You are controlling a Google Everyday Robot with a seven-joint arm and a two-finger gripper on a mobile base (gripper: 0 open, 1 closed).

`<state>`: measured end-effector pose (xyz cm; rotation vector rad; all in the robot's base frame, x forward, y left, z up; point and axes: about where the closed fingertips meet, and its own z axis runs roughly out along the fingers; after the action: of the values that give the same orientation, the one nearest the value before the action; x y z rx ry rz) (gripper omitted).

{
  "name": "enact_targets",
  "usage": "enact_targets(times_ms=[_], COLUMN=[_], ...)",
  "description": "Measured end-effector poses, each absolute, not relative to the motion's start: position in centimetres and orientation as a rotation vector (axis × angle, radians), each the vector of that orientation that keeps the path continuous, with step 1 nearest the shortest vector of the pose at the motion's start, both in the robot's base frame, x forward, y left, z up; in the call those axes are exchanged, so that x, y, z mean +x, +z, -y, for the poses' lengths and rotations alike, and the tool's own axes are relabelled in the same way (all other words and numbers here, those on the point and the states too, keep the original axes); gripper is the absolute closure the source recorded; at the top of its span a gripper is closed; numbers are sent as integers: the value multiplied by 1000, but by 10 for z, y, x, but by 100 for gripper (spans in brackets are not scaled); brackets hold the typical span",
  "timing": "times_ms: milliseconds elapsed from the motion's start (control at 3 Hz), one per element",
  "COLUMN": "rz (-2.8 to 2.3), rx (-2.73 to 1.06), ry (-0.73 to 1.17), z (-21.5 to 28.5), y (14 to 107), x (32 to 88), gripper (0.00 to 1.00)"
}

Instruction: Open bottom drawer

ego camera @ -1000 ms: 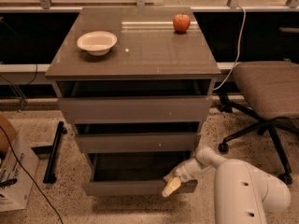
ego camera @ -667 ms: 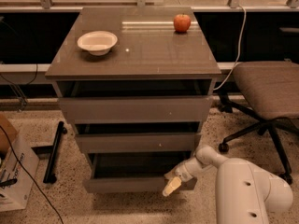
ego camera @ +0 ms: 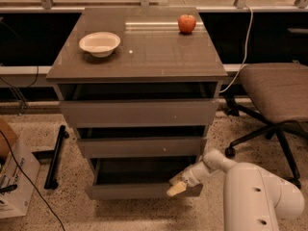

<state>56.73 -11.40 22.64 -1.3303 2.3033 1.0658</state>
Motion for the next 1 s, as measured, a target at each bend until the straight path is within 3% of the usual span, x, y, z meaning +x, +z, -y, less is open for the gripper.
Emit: enact_targets(times_ms=[333, 667, 1000], rz=[-2303, -2337, -2351], rx=[-1330, -1303, -1279], ry=[1066, 1067, 1048], z=[114, 121, 126], y=[227, 221, 224], x=[567, 548, 535], gripper=[64, 60, 38])
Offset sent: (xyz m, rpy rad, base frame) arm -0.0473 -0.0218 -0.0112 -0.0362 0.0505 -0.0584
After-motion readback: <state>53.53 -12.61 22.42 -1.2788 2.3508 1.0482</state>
